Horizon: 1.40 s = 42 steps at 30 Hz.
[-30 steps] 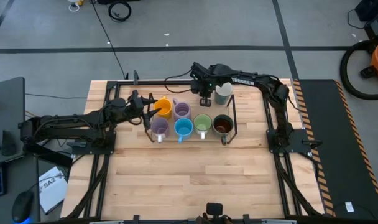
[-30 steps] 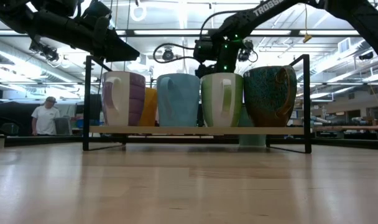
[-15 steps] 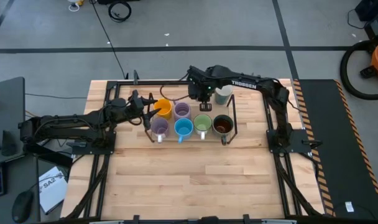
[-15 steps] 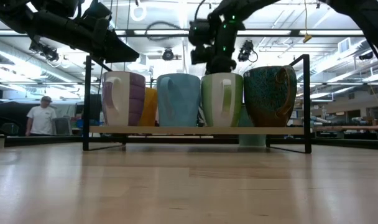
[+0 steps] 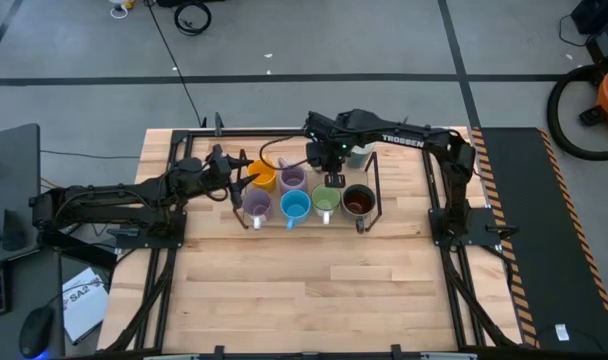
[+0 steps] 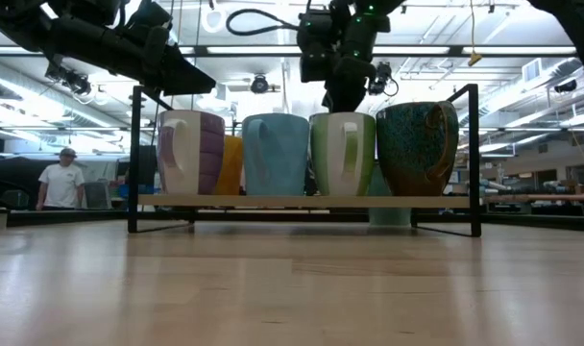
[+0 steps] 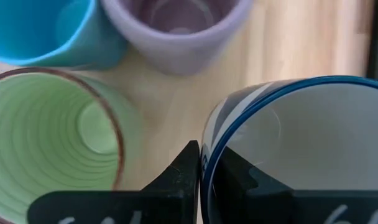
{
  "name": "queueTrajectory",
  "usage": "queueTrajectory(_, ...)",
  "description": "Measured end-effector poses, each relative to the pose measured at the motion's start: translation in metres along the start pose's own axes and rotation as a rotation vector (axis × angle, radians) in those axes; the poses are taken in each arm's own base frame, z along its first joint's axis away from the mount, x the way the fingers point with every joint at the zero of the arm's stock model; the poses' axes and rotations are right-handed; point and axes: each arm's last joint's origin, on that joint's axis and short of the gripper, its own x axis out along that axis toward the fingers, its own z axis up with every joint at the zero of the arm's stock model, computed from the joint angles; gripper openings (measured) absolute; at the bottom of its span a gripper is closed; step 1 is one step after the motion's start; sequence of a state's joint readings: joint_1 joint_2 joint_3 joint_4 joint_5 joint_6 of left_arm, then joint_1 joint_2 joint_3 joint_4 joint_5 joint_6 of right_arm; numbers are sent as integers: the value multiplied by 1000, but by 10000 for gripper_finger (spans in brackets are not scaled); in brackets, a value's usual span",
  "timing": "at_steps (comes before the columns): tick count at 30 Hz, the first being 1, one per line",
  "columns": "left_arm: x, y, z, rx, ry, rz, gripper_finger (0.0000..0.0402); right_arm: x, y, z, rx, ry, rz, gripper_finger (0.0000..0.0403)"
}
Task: Place coffee mugs
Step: Put the blue pattern mug on the shelf
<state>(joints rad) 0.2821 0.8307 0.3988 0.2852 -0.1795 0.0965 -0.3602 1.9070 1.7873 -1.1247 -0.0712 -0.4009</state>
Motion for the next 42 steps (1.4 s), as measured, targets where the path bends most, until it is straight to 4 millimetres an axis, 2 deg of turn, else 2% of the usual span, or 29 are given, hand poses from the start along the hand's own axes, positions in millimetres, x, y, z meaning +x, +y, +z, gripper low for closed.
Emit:
queueTrajectory(9, 0, 0, 0, -5, 0, 0, 203, 11, 12, -1, 12, 17, 43, 39)
queueTrajectory(29, 0, 0, 0, -6, -1, 0, 203, 11, 13, -3, 42, 9, 128, 50)
queueTrajectory(34, 0, 0, 0, -5, -2, 0, 203, 11, 13, -3, 42, 9, 128, 73)
queueTrajectory(42, 0, 0, 0, 2, -2, 0, 203, 11, 13, -3, 42, 10, 127, 133)
